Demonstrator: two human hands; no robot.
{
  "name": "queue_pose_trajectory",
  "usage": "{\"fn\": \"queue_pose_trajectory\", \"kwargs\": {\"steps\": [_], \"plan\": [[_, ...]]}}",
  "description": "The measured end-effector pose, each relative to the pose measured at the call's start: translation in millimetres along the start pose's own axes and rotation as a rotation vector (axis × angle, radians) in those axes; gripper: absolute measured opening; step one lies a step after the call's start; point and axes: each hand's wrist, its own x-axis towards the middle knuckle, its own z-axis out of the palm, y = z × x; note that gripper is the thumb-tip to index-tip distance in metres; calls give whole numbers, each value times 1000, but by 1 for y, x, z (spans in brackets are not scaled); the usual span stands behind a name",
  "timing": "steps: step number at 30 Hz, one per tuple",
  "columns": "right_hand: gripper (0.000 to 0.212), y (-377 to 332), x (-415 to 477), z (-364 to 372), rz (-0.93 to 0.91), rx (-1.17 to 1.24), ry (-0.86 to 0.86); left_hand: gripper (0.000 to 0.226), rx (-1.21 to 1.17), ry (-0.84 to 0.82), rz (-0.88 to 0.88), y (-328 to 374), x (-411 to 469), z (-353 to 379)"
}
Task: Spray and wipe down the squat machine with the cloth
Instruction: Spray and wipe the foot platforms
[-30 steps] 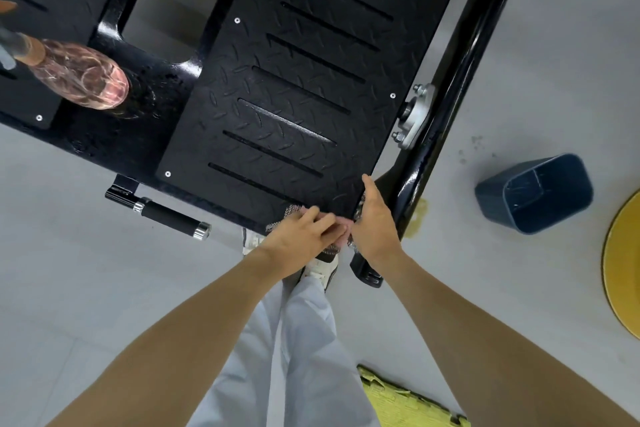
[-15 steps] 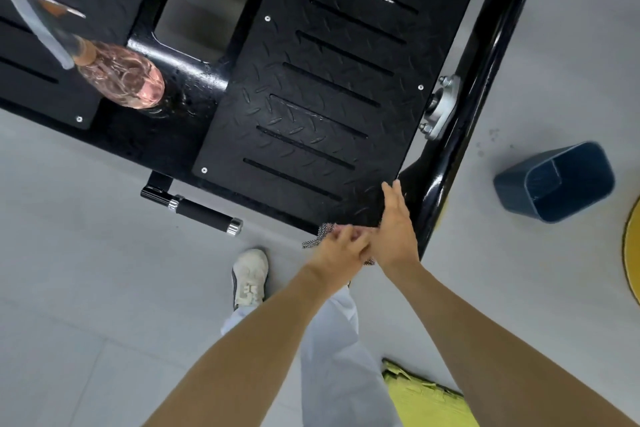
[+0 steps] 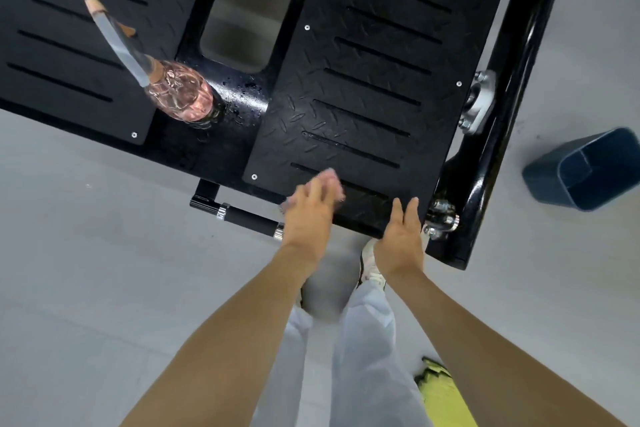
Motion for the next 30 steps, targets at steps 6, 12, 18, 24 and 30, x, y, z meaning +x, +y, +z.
{"fn": "queue_pose_trajectory", "kwargs": {"steps": [6,12,18,24,30], "plan": [[77,-19,-5,14,86,-16,-28,83,141,-26,392,-25,11,3],[78,-38,-7,27,106,-24,-19,91,-5,34,-12,-133,18,-9],[76,-55,-16,37,101,-56,-8,83,-162,52,-172,-150,1,7],[76,-62,-18,42,80,-102,-70,85,-64,34,-36,-147,-5,16],[75,-58,-18,42,47,-100,-63,78,-177,96,-234,-170,-5,14]]}}
